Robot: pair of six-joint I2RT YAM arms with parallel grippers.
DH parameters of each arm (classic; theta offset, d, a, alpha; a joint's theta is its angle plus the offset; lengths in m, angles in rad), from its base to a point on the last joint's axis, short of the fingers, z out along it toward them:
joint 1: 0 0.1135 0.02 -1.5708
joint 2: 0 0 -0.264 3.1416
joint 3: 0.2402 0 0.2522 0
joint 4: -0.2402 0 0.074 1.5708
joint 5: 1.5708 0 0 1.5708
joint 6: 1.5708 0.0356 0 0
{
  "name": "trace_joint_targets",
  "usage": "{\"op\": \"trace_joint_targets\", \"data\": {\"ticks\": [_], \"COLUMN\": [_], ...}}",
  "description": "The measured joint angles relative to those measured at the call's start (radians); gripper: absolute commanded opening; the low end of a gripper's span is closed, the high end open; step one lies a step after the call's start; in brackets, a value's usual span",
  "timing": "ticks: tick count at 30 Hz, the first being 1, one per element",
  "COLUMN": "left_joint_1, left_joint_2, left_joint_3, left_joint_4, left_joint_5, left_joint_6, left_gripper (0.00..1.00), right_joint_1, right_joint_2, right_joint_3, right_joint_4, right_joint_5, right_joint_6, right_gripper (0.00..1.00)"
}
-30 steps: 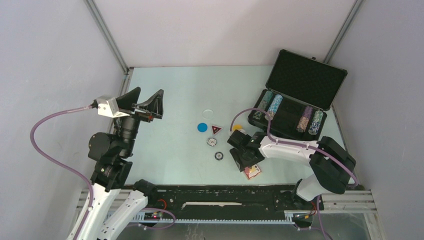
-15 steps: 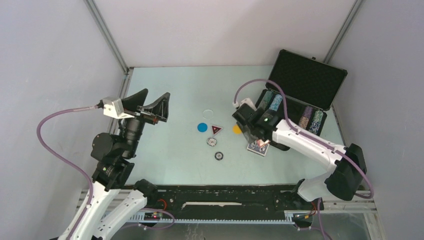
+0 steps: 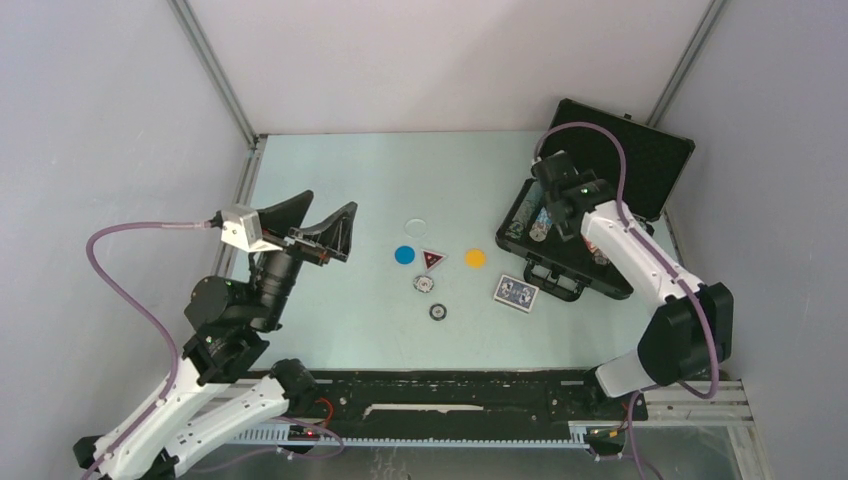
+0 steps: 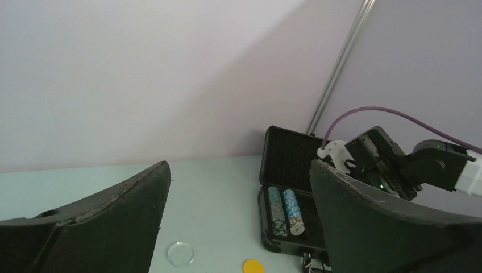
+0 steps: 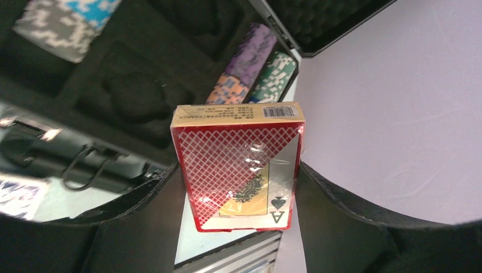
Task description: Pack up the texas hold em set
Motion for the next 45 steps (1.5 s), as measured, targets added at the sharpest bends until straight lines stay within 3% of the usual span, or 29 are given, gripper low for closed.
{"op": "trace_joint_targets", "data": {"ticks": [7,12,20,31,45], "left_joint_1": [-0.131,-0.232,-0.271,-0.269,-0.259], "left_joint_2": [-0.002,0.01,0.077,0.064,0.064], "left_joint_3": [0.0,-0.013,-0.031,-0.032,-0.032], "left_joint_4": [-0.003,0.014,0.011,0.013,0.028], "left_joint_5": [-0.113,-0.179,-0.262,-0.271,-0.293], "left_joint_6": [0.044,0.084,0.103,0.122,0.164], "left_gripper": [0.97,0.96,0.94,0.92,0.91], "right_joint_1": [-0.081,-0.133,-0.196,-0.254,-0.311], "right_joint_2": [0.13,0.267,0.354,0.337,0.407], "right_joint_3": [0.011,0.087,0.19,0.13,0.158], "right_joint_4": [0.154,0.172,0.164,0.128,0.162], "right_joint_5": [-0.112,-0.264,-0.35,-0.482,-0.539], "right_joint_6": [-0.332,-0.479,-0.543,-0.764,-0.803], "right_gripper": [0.51,0.51,0.49,0.54,0.52]}}
